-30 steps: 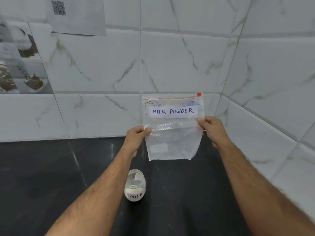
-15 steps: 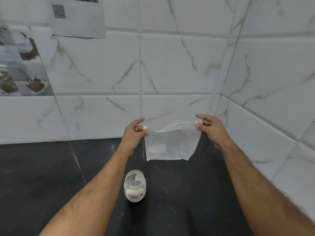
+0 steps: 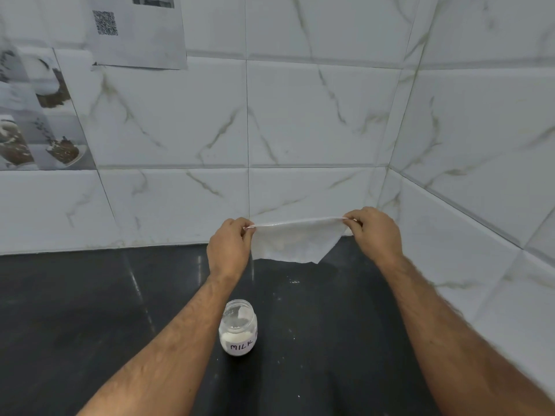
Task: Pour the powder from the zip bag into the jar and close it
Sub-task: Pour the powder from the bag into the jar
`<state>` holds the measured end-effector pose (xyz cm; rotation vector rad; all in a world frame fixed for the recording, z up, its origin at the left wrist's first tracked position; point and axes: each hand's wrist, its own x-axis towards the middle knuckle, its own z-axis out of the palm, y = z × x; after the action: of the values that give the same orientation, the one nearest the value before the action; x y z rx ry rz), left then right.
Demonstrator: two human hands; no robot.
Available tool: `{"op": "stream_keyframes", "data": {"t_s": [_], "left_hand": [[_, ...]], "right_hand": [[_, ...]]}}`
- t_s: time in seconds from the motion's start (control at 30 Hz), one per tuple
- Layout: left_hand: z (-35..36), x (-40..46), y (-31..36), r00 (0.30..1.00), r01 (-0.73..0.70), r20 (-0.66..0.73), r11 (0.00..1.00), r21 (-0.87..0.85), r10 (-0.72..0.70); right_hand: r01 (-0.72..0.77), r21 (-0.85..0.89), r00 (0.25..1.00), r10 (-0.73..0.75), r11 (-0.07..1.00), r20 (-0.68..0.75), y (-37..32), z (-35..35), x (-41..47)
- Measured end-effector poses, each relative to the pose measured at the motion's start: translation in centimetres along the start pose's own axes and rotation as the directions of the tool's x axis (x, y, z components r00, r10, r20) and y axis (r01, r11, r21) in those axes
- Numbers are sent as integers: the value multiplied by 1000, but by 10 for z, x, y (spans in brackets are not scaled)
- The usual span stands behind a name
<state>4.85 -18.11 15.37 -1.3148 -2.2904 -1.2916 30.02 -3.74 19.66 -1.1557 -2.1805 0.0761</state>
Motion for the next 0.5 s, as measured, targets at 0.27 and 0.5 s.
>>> {"op": "stream_keyframes", "data": {"t_s": [0.27, 0.5], "left_hand": [[16, -22, 14, 953, 303, 144, 881, -364, -268], [17, -28, 18, 836, 540, 412, 407, -737, -362]], "right_hand": [[-307, 681, 937, 335, 665, 96, -6, 23, -17], [-264, 845, 917, 392, 465, 70, -1, 12, -32]]}}
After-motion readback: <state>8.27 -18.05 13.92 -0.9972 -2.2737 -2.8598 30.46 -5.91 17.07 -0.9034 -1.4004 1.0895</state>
